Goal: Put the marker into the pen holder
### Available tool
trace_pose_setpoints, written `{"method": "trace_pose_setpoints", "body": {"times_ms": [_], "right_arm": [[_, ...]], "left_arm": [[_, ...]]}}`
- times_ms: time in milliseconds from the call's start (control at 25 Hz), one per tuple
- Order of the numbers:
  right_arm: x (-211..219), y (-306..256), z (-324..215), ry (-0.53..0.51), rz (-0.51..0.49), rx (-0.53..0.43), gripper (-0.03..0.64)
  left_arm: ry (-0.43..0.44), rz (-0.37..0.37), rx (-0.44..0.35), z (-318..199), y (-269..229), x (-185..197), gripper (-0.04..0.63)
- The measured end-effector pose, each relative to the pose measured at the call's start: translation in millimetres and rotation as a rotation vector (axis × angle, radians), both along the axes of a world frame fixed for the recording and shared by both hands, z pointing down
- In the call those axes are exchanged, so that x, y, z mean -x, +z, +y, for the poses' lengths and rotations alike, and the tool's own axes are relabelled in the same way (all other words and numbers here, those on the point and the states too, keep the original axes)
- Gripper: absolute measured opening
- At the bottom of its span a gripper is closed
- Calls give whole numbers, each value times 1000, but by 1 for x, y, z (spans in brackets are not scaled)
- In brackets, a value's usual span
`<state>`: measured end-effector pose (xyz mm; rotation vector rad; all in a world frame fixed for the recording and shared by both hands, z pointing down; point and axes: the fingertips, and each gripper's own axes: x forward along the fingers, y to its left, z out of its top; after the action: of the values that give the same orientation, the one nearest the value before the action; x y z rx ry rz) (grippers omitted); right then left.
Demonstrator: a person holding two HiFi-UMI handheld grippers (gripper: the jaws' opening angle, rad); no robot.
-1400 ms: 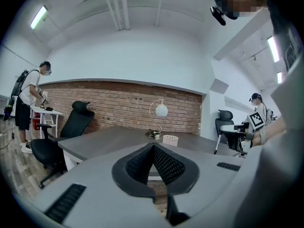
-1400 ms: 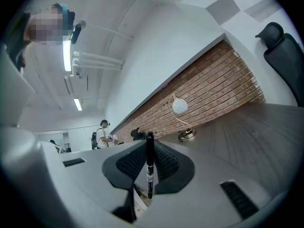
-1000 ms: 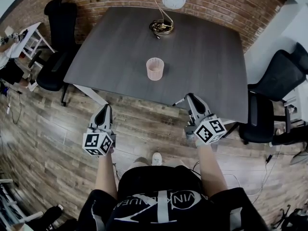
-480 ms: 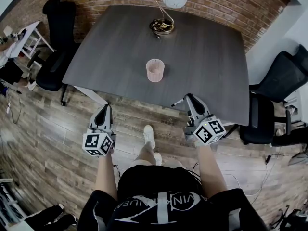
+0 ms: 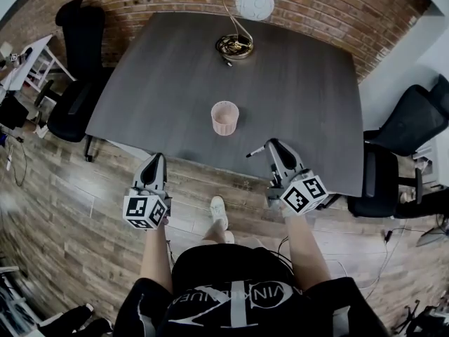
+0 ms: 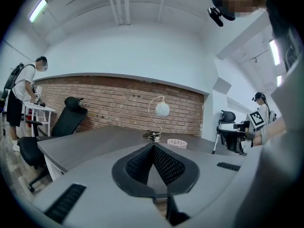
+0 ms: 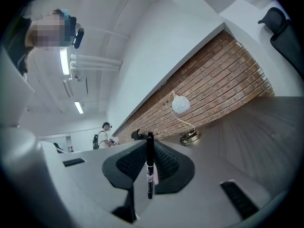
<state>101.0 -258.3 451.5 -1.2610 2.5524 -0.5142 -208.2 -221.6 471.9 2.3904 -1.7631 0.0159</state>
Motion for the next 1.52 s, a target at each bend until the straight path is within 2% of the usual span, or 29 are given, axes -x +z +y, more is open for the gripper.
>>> {"method": "trace_pose_setpoints", "body": {"times_ms": [840,1200,1520], "right_arm": [[36,-27,-76,-124,-84,-23,52],[39,-32,-103,-122,-145,-6,52],[59,-13,-121,-123,-66,16,52]], "left_arm": [[78,2,24,-95,3,-23,14],[121,7,23,-130,5,-35,14],[155,1,27,-149,9,-40,14]]}}
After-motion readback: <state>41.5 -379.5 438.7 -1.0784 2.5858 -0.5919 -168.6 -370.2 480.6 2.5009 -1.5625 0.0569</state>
